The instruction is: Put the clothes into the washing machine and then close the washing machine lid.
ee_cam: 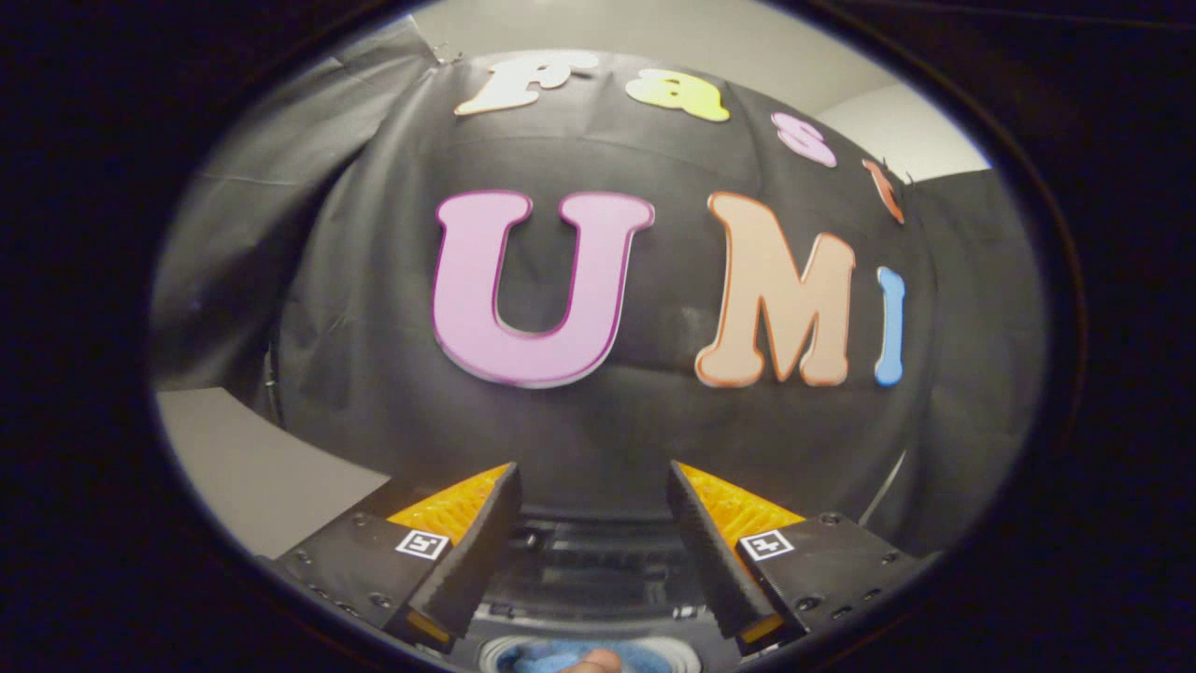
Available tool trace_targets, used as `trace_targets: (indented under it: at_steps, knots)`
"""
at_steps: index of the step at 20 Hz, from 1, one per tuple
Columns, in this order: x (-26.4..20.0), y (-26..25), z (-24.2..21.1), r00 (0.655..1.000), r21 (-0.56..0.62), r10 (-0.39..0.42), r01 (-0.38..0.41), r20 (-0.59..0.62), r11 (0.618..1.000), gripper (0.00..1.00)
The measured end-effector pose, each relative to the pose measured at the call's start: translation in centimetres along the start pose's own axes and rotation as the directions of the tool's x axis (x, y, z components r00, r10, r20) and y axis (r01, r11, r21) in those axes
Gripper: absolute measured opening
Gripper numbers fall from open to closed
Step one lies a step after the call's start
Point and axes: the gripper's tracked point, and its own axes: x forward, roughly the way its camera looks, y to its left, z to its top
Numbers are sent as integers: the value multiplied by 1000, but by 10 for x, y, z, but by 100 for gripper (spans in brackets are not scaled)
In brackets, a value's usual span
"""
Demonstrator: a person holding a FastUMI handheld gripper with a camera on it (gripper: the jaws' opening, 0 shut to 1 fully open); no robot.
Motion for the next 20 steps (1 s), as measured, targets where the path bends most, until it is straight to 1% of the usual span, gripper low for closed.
trace_targets:
  at_steps: [1,2,3,5,6,9,10,11,12,13,14,17,20]
  knots:
    - [11,-9,-6,1000,-1,-6,6,-7,1000,97]
    - [24,-4,-16,999,52,40,-39,-18,998,97]
    - [39,3,-20,997,109,73,-73,2,991,97]
    - [55,-1,-31,997,176,76,-75,2,982,97]
    - [64,0,-36,997,189,80,-77,-10,979,97]
    - [82,-2,-72,988,191,73,-46,-136,980,98]
    - [87,2,-86,981,194,81,-46,-178,980,98]
    - [83,6,-103,965,176,91,-48,-247,983,98]
    - [89,4,-96,984,155,63,-37,-164,987,98]
    - [86,1,-97,980,161,50,-19,-194,987,98]
    - [83,0,-94,984,181,39,-7,-175,983,98]
    - [74,-2,-94,979,169,46,-13,-197,986,99]
    - [64,-4,-91,982,179,53,-20,-184,984,99]
